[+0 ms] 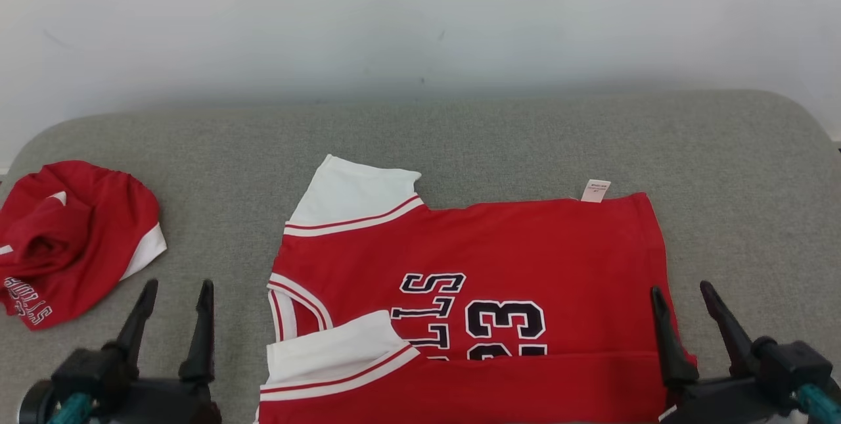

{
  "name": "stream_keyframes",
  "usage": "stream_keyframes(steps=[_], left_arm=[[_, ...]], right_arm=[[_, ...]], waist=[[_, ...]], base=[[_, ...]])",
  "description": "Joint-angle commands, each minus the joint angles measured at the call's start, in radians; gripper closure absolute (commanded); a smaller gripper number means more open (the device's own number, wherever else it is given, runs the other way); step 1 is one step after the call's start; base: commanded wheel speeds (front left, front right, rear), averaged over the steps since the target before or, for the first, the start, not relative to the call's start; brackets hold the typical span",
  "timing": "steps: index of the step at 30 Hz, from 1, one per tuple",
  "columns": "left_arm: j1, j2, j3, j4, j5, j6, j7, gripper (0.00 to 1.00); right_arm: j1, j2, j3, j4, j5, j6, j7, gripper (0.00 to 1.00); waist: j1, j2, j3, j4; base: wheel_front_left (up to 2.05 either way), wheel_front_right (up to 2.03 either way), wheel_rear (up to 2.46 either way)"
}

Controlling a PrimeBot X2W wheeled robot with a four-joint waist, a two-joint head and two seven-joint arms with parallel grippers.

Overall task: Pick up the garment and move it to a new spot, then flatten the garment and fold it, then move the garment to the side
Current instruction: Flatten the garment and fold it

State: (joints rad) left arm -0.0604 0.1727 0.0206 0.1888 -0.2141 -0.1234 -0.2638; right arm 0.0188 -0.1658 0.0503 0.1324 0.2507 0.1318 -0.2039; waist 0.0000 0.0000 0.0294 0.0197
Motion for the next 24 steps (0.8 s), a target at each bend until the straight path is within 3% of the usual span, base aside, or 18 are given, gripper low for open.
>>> stream_keyframes(steps=[1,10,13,14,24], left_arm=[[-0.054,0.021,-0.016,0.016,-0.007,-0.004,-0.001,0.0],[-0.437,0.18,-0.228,0.134,-0.128,-0.005,0.122,0.0],[-0.526,0.205,-0.281,0.164,-0.176,-0.005,0.159,0.0],[-0.616,0.245,-0.34,0.197,-0.206,-0.005,0.185,0.0],[-0.922,0.323,-0.592,0.407,-0.411,-0.005,0.322,0.0]], right_arm=[[-0.035,-0.018,-0.004,0.015,0.014,-0.003,0.013,0.0],[-0.321,-0.109,0.003,0.136,0.032,-0.003,0.166,0.0],[-0.392,-0.127,0.019,0.169,0.013,-0.003,0.209,0.0],[-0.469,-0.14,0.037,0.207,0.023,-0.003,0.227,0.0],[-0.741,-0.136,0.156,0.43,0.069,-0.003,0.306,0.0]], waist=[[0.0,0.0,0.024,-0.012],[0.0,0.0,0.172,-0.064],[0.0,0.0,0.217,-0.08],[0.0,0.0,0.256,-0.095],[0.0,0.0,0.397,-0.155]], base=[[0.0,0.0,0.0],[0.0,0.0,0.0],[0.0,0.0,0.0],[0.0,0.0,0.0],[0.0,0.0,0.0]])
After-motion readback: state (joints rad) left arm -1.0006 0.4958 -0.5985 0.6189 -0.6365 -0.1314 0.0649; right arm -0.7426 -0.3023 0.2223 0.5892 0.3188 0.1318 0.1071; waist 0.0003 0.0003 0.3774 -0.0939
